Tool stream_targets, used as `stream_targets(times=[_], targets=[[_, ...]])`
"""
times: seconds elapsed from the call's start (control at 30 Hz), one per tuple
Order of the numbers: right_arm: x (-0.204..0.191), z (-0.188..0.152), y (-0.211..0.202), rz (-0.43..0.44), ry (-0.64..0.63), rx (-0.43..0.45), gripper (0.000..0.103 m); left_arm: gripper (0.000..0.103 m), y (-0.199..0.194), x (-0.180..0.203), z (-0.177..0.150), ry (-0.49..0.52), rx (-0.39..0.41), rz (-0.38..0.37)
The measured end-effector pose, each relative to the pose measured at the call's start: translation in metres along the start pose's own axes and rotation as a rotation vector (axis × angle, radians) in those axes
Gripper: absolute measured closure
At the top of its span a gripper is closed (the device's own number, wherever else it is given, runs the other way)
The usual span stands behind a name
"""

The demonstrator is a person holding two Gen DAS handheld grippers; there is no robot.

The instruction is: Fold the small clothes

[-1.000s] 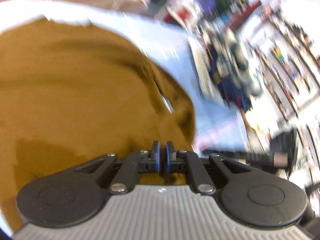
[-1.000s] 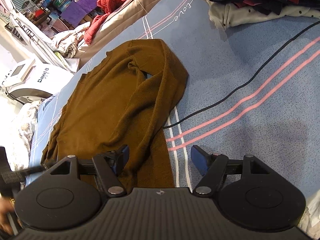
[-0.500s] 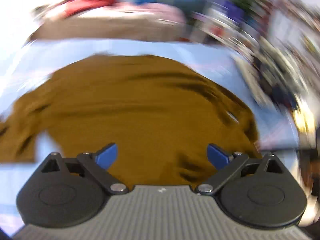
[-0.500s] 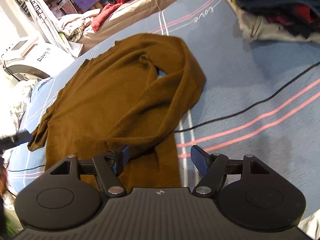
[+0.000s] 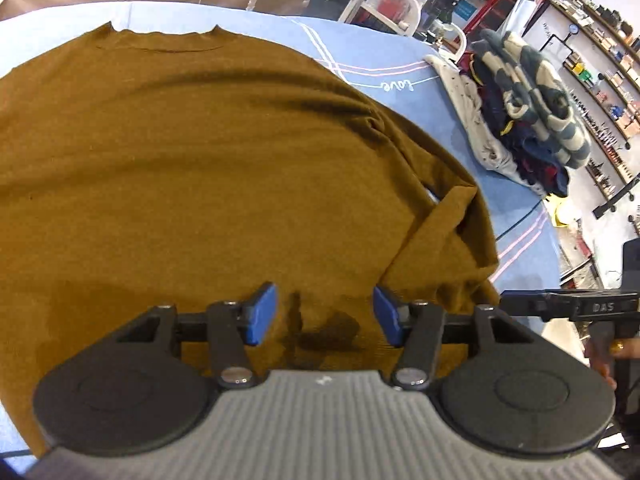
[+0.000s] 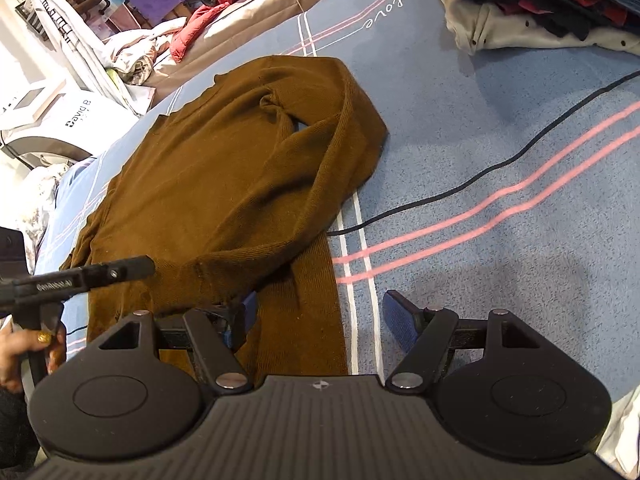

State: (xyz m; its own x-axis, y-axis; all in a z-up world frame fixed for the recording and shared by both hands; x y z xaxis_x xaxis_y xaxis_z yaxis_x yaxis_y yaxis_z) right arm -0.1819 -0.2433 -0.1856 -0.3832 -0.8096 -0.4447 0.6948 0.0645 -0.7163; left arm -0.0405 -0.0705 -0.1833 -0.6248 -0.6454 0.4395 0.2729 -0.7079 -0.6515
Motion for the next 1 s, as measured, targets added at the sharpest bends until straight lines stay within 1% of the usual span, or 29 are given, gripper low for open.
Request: stream_targets(times=[0.07,0.1,0.17,0.2,0.23,0.3,0.4,0.47,0.53,0.57,0.63,0.67,0.73,0.77,0.83,0.9,0.97,1.0], targets=[[0.000,0.000,0.002,0.003,0.004,-0.001,0.000,0.045,-0.001,0.001,-0.001,0.009,-0.029,-0.023],[0.000,0.000,0.003,0.003,0.005,-0.002,0.000,0.049,0.004,0.004,-0.003,0.013,-0.043,-0.031],[0.000,0.000,0.002,0.002,0.005,-0.002,0.000,0.069,0.013,0.008,0.000,0.004,-0.052,-0.030],[-0.001,0.000,0.001,0.004,0.003,-0.001,0.000,0.091,0.014,0.009,-0.002,-0.013,-0.058,-0.028],[-0.001,0.000,0.000,0.006,0.002,0.001,0.000,0.096,0.017,0.007,-0.003,-0.035,-0.071,-0.035],[0.001,0.000,-0.004,0.000,0.002,0.005,0.000,0.096,0.013,0.008,0.000,-0.062,-0.056,-0.038],[0.005,0.001,-0.005,-0.011,0.010,0.013,0.000,0.096,-0.001,0.009,0.009,-0.081,0.005,-0.030],[0.007,0.002,-0.004,-0.016,0.012,0.012,0.000,0.096,-0.017,0.001,0.023,-0.137,0.083,-0.032],[0.006,0.005,-0.003,-0.011,0.008,0.016,0.000,0.096,-0.041,-0.020,0.043,-0.213,0.205,-0.009],[0.003,0.006,-0.002,-0.001,-0.003,0.020,0.000,0.096,-0.057,-0.032,0.053,-0.243,0.269,0.013],[-0.004,0.010,0.001,0.019,-0.038,0.030,0.000,0.096,-0.090,-0.056,0.071,-0.274,0.373,0.078],[-0.008,0.011,0.004,0.029,-0.060,0.036,0.000,0.096,-0.106,-0.069,0.077,-0.284,0.412,0.120],[-0.019,0.015,0.012,0.049,-0.119,0.045,0.000,0.096,-0.134,-0.092,0.083,-0.302,0.468,0.221],[-0.025,0.018,0.017,0.056,-0.152,0.053,0.000,0.096,-0.146,-0.104,0.082,-0.314,0.484,0.258],[-0.041,0.023,0.028,0.076,-0.235,0.070,0.000,0.096,-0.164,-0.123,0.076,-0.356,0.502,0.307],[-0.060,0.030,0.039,0.094,-0.344,0.104,0.001,0.096,-0.173,-0.137,0.065,-0.382,0.497,0.352],[-0.078,0.038,0.051,0.090,-0.473,0.158,0.006,0.096,-0.180,-0.149,0.052,-0.402,0.489,0.369],[-0.085,0.042,0.059,0.067,-0.530,0.182,0.006,0.096,-0.181,-0.153,0.047,-0.409,0.489,0.378]])
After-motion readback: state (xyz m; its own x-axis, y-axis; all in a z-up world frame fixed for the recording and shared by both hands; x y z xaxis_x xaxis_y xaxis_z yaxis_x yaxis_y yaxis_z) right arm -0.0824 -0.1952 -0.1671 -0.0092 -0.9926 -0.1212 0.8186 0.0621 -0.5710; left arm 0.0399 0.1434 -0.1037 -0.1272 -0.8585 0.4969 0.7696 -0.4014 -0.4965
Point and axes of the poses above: each gripper's, at about its wrist camera, not at the fingertips, and y roughly the way its jaws point, x to its right, z to its top, the point moved 3 cm from there along y, roughly the way its jaws point, and after that the axes turned 9 degrees about x, right-handed, at the moved point
